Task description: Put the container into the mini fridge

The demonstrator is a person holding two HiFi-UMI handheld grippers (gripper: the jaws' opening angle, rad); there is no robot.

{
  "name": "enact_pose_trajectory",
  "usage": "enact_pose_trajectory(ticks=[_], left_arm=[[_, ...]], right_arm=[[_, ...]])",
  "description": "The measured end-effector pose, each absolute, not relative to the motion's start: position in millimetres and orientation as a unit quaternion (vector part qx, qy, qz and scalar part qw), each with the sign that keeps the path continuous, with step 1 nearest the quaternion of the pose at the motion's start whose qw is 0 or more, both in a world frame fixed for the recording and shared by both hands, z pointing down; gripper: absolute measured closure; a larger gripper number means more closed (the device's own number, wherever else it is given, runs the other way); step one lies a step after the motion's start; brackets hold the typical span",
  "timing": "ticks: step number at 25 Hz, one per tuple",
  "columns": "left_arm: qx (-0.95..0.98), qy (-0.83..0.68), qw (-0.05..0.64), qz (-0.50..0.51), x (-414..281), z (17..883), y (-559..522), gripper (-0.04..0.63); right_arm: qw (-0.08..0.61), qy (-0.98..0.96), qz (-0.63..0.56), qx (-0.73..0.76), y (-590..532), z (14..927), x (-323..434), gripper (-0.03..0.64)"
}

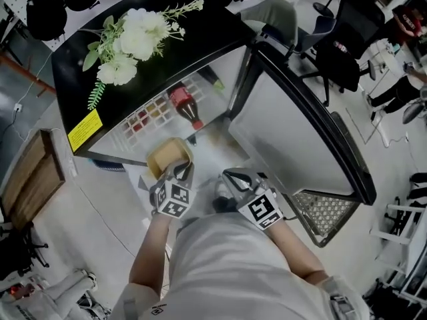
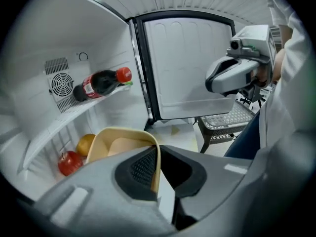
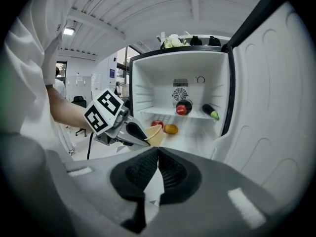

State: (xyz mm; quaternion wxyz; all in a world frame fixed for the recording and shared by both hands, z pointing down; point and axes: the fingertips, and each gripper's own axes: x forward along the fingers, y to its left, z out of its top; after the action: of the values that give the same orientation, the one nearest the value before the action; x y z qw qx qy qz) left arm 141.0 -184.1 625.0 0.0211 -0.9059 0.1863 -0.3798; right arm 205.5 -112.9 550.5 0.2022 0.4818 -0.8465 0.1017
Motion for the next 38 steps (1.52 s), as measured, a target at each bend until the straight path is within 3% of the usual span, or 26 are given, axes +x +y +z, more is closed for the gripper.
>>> enact_pose_trajectory(ticks=[38], left_arm=[[-0.841, 0.195, 0.094, -0.495, 148, 704, -308, 0.574]], right_arm=[[0.228, -0.832, 0.116, 0.492, -107, 564, 246, 0.612]])
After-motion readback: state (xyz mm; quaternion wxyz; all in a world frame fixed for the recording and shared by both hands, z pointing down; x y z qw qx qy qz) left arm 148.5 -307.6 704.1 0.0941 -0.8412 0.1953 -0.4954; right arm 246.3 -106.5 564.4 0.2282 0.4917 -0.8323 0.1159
